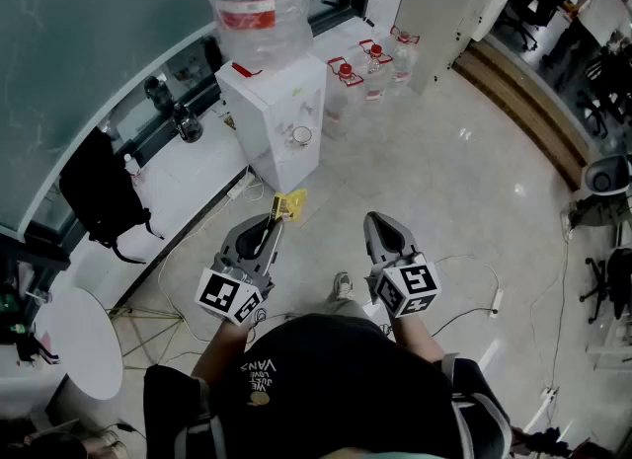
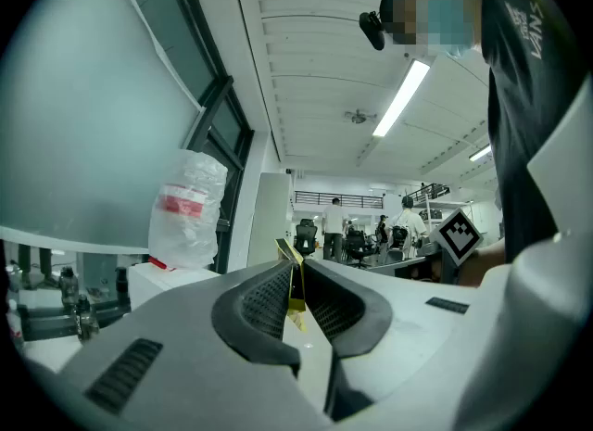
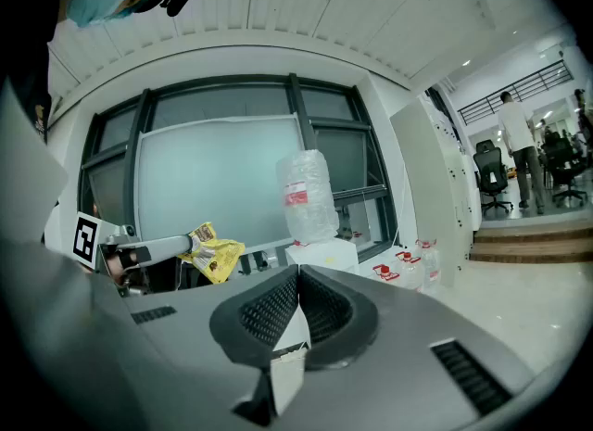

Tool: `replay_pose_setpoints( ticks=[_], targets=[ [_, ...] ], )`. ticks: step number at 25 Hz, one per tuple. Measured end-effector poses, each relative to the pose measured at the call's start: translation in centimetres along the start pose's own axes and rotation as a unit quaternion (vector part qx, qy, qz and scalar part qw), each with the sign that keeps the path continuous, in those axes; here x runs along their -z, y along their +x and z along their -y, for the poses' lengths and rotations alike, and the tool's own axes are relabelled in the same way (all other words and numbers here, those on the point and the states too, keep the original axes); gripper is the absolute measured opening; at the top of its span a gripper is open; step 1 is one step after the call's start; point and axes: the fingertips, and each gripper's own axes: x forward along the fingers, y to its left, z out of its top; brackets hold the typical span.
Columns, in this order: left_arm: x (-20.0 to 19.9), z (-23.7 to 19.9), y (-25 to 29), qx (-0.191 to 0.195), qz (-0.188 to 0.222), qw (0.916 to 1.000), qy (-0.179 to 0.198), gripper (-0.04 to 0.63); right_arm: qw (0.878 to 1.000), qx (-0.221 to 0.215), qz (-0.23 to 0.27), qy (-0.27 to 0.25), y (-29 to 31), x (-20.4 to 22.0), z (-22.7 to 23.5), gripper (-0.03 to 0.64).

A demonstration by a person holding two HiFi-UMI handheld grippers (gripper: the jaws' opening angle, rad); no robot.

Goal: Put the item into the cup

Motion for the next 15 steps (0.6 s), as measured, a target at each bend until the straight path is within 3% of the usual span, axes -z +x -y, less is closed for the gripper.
replay_pose_setpoints(
  ticks=[10,15],
  targets=[
    [1.0,-0.5,5.7,-0.021,-0.001,0.9998,-0.004,0.049,0.999,-0.033,0.007,0.019,3.0,-1.2,4.9,0.048],
    [2.7,-1.3,9.5,-0.057,-0.01,0.9983,-0.005,0.049,0.998,-0.054,-0.009,0.024,5.1,-1.0,8.7,0.048]
  ],
)
